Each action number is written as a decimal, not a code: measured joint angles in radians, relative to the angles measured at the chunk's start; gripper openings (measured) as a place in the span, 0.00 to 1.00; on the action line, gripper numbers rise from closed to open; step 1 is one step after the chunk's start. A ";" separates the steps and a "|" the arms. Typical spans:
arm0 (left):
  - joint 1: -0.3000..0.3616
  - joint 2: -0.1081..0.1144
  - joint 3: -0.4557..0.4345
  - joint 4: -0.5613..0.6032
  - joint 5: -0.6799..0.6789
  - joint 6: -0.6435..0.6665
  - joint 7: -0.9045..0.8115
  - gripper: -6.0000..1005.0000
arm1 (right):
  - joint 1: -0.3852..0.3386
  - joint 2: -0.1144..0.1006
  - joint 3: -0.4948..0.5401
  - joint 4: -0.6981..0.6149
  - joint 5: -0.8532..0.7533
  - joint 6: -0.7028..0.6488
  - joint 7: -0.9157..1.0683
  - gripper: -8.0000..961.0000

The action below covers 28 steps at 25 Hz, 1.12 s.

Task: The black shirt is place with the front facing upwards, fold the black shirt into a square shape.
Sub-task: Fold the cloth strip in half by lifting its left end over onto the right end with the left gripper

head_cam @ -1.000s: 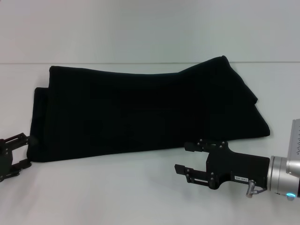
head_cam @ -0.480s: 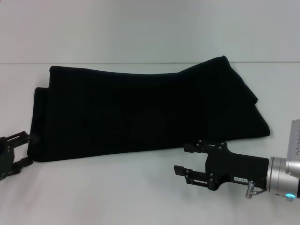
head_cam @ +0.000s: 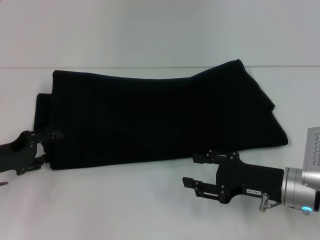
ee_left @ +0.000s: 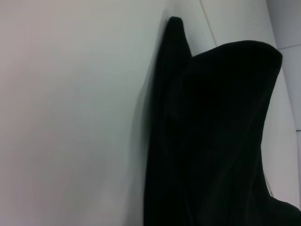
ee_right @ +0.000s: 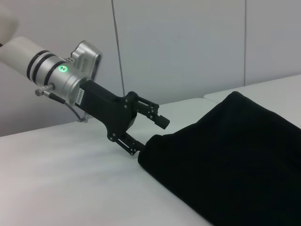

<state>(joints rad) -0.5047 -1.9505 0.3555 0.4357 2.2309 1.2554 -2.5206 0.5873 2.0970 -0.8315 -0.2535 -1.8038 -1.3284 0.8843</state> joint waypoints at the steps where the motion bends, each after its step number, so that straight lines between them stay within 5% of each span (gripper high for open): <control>1: -0.001 0.000 0.000 0.001 0.000 -0.001 0.001 0.76 | 0.000 0.000 0.000 0.002 0.001 0.000 -0.001 0.71; 10: -0.005 0.000 0.061 0.033 0.000 -0.005 0.031 0.70 | 0.003 0.000 0.004 0.008 0.005 0.000 0.001 0.71; 28: 0.021 0.005 0.046 0.047 -0.009 0.005 0.048 0.10 | -0.001 0.000 0.008 0.008 0.006 -0.017 0.004 0.71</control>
<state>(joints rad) -0.4841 -1.9450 0.4010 0.4830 2.2222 1.2609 -2.4731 0.5861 2.0969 -0.8236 -0.2454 -1.7974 -1.3453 0.8883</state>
